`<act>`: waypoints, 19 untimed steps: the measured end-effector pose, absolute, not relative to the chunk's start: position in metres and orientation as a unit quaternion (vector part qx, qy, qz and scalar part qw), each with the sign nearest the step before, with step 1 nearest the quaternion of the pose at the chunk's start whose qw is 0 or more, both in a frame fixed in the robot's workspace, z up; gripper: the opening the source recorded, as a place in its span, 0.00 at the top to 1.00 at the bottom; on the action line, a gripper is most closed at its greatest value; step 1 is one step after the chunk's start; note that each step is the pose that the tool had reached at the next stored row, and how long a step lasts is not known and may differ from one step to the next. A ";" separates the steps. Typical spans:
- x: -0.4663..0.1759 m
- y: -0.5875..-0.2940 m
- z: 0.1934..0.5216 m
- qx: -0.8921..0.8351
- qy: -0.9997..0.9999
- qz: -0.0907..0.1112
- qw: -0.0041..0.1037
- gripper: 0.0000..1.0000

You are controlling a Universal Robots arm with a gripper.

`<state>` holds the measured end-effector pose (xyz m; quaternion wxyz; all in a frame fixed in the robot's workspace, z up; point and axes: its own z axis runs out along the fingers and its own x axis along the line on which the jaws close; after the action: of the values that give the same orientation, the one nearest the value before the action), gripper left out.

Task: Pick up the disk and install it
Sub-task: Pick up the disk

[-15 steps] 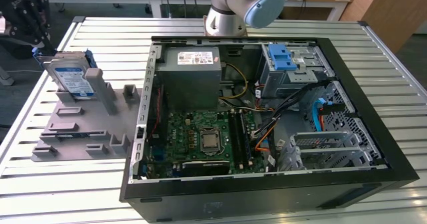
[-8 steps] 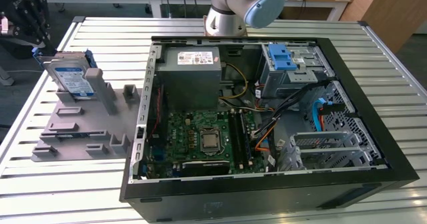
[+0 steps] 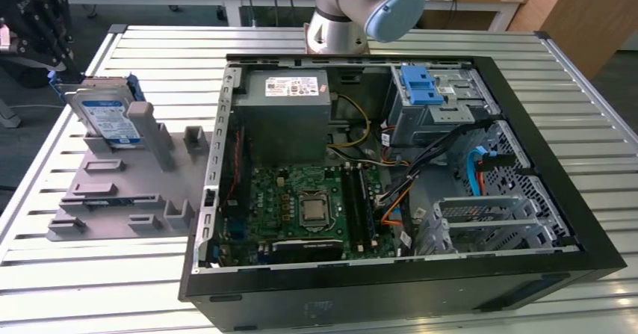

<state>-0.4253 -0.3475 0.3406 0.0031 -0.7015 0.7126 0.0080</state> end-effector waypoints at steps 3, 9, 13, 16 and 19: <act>-0.432 -0.346 0.341 -0.700 0.714 0.008 0.003 0.89; -0.435 -0.344 0.341 -0.698 0.716 0.008 0.003 0.83; -0.435 -0.340 0.341 -0.698 0.716 0.008 0.003 0.71; -0.435 -0.339 0.340 -0.698 0.716 0.008 0.003 0.59; -0.435 -0.339 0.340 -0.698 0.716 0.008 0.003 0.47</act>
<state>-0.4351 -0.3390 0.3405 0.0033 -0.6982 0.7158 0.0079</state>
